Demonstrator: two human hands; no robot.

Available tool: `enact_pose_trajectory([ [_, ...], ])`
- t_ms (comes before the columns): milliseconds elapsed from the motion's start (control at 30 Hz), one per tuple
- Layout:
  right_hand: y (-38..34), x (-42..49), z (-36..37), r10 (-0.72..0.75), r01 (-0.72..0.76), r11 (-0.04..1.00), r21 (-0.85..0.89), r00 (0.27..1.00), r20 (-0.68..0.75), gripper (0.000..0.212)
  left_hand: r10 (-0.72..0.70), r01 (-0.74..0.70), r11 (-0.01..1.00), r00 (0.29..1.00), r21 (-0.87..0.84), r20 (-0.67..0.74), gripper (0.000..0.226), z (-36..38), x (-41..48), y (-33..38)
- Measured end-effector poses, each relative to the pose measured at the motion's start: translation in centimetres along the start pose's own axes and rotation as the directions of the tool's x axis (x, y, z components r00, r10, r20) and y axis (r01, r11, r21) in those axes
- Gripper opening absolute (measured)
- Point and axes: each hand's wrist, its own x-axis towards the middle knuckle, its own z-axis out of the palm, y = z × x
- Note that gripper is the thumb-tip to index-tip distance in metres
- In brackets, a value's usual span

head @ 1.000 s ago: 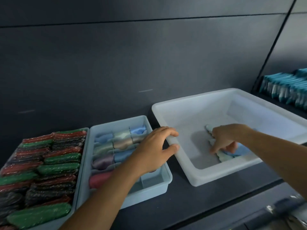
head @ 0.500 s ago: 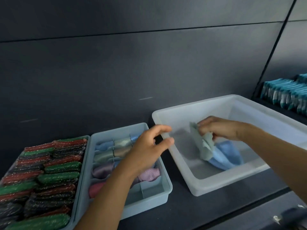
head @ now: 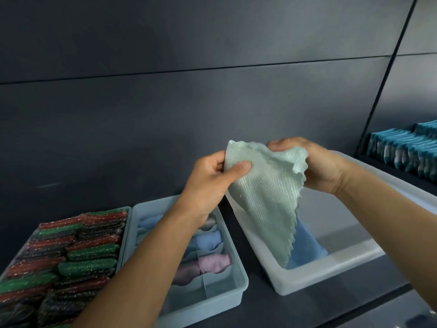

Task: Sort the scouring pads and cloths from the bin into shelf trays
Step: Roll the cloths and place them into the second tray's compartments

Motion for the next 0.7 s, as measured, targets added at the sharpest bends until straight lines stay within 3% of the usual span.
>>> enact_pose_trajectory([
  [67, -0.6, -0.4, 0.1, -0.012, 0.013, 0.996, 0.089, 1.000, -0.011, 0.055, 0.025, -0.025, 1.000, 0.999, -0.016, -0.036, 0.021, -0.6, -0.1, 1.0],
  [133, -1.2, -0.9, 0.8, -0.066, 0.065, 0.993, 0.101, 0.998, 0.013, 0.068, 0.051, -0.054, 0.998, 0.995, -0.036, -0.082, 0.019, -1.2, -0.2, 1.8],
  [167, -1.3, -1.0, 1.3, -0.106, 0.103, 0.992, 0.068, 0.993, 0.041, 0.063, 0.063, -0.068, 0.997, 0.992, -0.041, -0.109, 0.017, -1.5, -0.2, 2.1],
  [267, -1.4, -0.7, 3.0, -0.231, 0.222, 0.965, -0.137, 0.971, -0.055, 0.014, 0.090, -0.095, 0.995, 0.979, -0.020, -0.183, 0.013, -2.1, -0.6, 3.0],
  [367, -1.9, 0.1, 4.2, -0.338, 0.297, 0.938, -0.177, 0.894, -0.294, 0.016, 0.124, -0.125, 0.992, 0.963, 0.010, -0.239, 0.012, -3.2, -0.9, 3.7],
  [467, -2.9, 0.7, 5.0, -0.386, 0.340, 0.922, -0.184, 0.836, -0.391, 0.012, 0.229, -0.206, 0.973, 0.928, 0.107, -0.294, 0.023, -4.5, -1.1, 4.6],
  [567, -3.4, 1.0, 5.8, -0.457, 0.393, 0.888, -0.239, 0.813, -0.361, 0.019, 0.306, -0.267, 0.950, 0.903, 0.164, -0.300, 0.019, -5.4, -1.3, 5.8],
  [700, -3.4, 0.9, 7.1, -0.525, 0.448, 0.841, -0.305, 0.811, -0.257, 0.015, 0.324, -0.274, 0.913, 0.937, 0.302, -0.132, 0.047, -6.1, -1.2, 7.6],
])
